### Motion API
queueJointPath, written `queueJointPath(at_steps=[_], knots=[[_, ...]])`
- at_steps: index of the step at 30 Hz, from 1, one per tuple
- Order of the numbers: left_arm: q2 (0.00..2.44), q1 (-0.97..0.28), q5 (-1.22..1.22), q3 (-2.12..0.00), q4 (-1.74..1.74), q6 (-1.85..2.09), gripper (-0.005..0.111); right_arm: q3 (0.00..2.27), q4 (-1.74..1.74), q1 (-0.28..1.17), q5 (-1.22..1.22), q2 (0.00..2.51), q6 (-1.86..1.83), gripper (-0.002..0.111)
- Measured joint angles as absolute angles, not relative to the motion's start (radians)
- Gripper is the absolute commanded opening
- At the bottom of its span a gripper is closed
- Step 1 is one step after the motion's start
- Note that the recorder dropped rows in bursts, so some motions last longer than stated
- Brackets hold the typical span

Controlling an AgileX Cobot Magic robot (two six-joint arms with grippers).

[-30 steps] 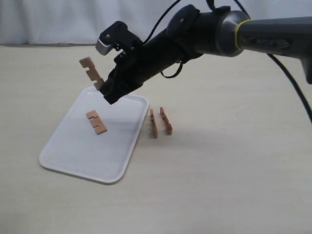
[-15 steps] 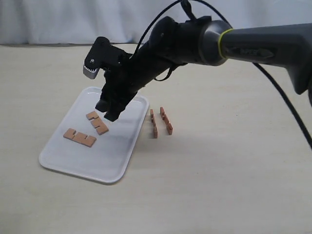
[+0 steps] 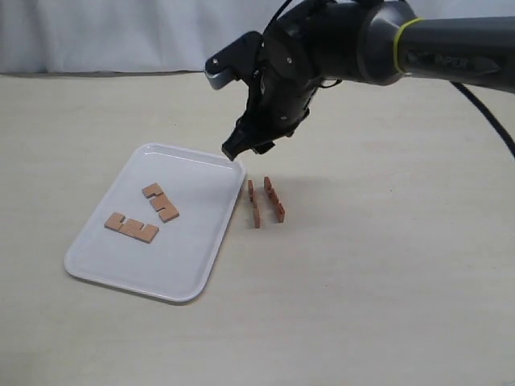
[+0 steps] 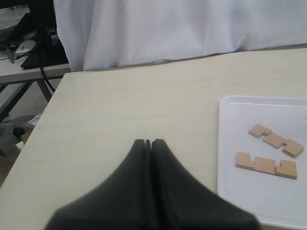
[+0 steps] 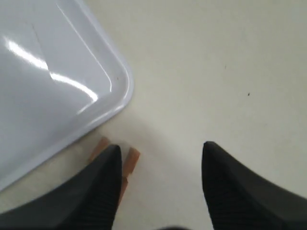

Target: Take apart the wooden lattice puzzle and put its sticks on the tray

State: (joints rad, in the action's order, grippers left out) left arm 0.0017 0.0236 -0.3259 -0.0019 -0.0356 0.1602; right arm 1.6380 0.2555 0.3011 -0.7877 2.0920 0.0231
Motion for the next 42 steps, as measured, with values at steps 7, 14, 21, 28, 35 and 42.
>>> queueJointPath(at_steps=[7, 14, 21, 28, 35, 42], knots=[[0.002, 0.024, -0.326, -0.002, -0.036, 0.16, 0.0, 1.638, 0.227, 0.296, -0.887, 2.154, 0.049, 0.049], [0.002, 0.024, -0.326, -0.002, -0.036, 0.16, 0.0, 1.638, 0.18, 0.295, -0.903, 2.156, 0.043, 0.049], [0.002, 0.024, -0.326, -0.002, -0.036, 0.16, 0.0, 1.628, 0.177, 0.295, -0.907, 2.197, 0.043, 0.049], [0.002, 0.024, -0.326, -0.002, -0.036, 0.16, 0.0, 1.628, 0.177, 0.295, -0.907, 2.244, 0.043, 0.013], [0.002, 0.024, -0.326, -0.002, -0.036, 0.16, 0.0, 1.628, 0.185, 0.295, -0.908, 2.246, 0.043, 0.005], [0.002, 0.024, -0.326, -0.002, -0.036, 0.16, 0.0, 1.626, 0.343, 0.293, -0.862, 2.119, 0.142, 0.005]])
